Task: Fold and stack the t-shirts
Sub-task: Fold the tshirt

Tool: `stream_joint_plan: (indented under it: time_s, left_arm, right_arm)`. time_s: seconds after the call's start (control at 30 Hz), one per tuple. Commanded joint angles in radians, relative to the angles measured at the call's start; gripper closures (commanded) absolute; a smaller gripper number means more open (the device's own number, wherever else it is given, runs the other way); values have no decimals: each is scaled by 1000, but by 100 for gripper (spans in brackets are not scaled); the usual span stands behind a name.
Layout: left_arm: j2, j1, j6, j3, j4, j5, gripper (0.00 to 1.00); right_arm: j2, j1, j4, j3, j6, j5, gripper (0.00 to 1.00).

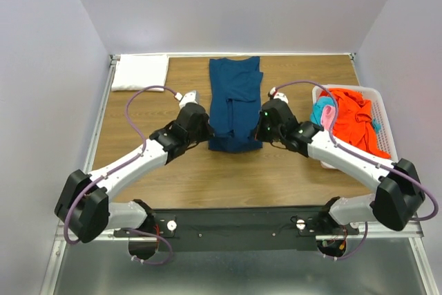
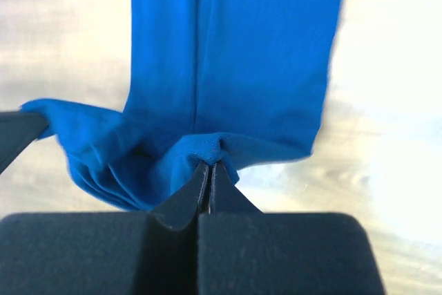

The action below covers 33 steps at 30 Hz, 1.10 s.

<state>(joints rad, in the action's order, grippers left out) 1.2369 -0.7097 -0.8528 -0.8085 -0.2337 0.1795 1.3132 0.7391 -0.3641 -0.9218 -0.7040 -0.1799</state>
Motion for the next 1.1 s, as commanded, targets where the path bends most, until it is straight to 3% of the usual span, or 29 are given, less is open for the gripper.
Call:
stream_joint_plan:
  time_s: [0.0, 0.47, 1.07]
  left_arm:
    - [42, 76, 127, -76, 99, -27, 100]
    - [358, 205, 282, -388, 126, -149, 100]
    - [614, 288, 331, -566, 126, -202, 100]
  right_arm:
    - [67, -59, 8, -119, 80, -90, 99]
    - [228, -204, 40, -290, 167, 19, 99]
    - [481, -306, 65, -448, 219, 138, 99]
